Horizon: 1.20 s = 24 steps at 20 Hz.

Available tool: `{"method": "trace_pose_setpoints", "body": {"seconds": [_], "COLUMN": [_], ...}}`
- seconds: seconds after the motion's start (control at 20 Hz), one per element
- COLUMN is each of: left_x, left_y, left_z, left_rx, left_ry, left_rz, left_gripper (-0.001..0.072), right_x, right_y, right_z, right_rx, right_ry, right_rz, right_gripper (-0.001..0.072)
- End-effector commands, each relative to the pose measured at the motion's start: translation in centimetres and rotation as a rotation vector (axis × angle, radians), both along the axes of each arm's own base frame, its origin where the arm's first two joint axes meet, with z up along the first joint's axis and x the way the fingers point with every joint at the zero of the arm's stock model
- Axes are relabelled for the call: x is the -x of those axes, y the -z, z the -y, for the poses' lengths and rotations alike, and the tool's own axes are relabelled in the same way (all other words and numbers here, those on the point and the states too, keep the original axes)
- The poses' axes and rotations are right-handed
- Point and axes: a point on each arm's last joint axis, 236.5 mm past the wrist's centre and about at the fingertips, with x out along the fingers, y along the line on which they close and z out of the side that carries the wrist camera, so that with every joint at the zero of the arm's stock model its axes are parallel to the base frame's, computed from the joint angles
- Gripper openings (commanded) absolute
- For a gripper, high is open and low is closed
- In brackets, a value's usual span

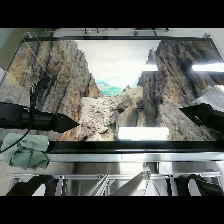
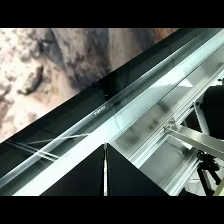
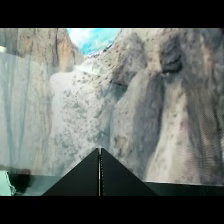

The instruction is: Fold the shirts.

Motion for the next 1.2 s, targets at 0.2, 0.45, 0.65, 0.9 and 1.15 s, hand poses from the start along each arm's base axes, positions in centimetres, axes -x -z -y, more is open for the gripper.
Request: {"method": "trace_pose_setpoints", "body": {"seconds": [0.2,0.45,0.65,0.9,1.15], "left_x": [0.0,0.0,-0.1,-1.9,-1.6], "left_y": [0.0,0.0,-0.1,0.5,-0.2], "left_z": [0.0,0.0,0.0,-6.1,-21.2], "left_rx": [0.0,0.001,0.002,-0.195,-0.551], "left_ry": [-0.001,-0.001,-0.005,-0.206,-0.591], "left_rz": [0.0,0.0,0.004,-0.06,-0.142], "left_gripper": [0.0021,0.0021,0.0021,0.0316,0.072], "right_x": [0.0,0.0,0.0,0.0,-0.9], "right_y": [0.0,0.0,0.0,0.0,-0.4], "right_z": [0.0,0.0,0.0,0.0,0.6], "right_rx": [-0.001,-0.001,-0.001,-0.001,0.003], "right_ry": [-0.001,-0.001,-0.001,0.0,0.035], "right_rz": [-0.001,-0.002,-0.001,-0.001,0.032], "right_gripper": [0.0024,0.0024,0.0024,0.0023,0.0024]}}
